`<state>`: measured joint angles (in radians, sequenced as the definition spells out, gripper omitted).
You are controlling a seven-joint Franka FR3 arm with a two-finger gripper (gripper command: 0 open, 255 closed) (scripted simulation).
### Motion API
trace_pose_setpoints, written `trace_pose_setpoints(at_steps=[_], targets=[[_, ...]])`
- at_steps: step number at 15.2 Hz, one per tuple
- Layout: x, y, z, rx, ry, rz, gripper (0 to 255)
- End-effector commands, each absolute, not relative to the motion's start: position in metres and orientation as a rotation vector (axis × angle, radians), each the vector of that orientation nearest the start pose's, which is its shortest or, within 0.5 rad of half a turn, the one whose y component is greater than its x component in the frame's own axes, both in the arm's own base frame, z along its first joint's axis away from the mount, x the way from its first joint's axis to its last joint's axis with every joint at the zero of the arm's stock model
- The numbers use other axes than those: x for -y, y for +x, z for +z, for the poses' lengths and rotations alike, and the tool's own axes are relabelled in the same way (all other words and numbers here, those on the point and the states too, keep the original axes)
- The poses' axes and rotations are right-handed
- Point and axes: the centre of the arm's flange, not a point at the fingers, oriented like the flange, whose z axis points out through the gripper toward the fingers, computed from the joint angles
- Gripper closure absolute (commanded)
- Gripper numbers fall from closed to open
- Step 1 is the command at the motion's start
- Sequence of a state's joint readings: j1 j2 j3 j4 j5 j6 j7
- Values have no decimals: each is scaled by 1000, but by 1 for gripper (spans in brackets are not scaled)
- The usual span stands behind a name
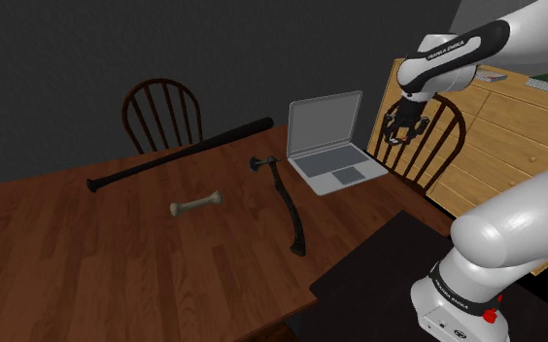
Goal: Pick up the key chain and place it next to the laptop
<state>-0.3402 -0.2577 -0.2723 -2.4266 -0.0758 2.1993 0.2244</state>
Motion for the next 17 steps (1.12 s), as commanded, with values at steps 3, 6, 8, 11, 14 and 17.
trace_pose_setpoints(at_steps=[3,6,8,11,14,17], targets=[[265,370,383,-1201,-2900,-38,255],[265,370,367,-1201,-2900,-38,255],[265,370,356,-1201,-2900,-38,255],[265,370,340,-1201,-2900,-38,255],[265,370,324,-1201,-2900,-38,255],[265,370,309,-1201,-2900,-38,255]])
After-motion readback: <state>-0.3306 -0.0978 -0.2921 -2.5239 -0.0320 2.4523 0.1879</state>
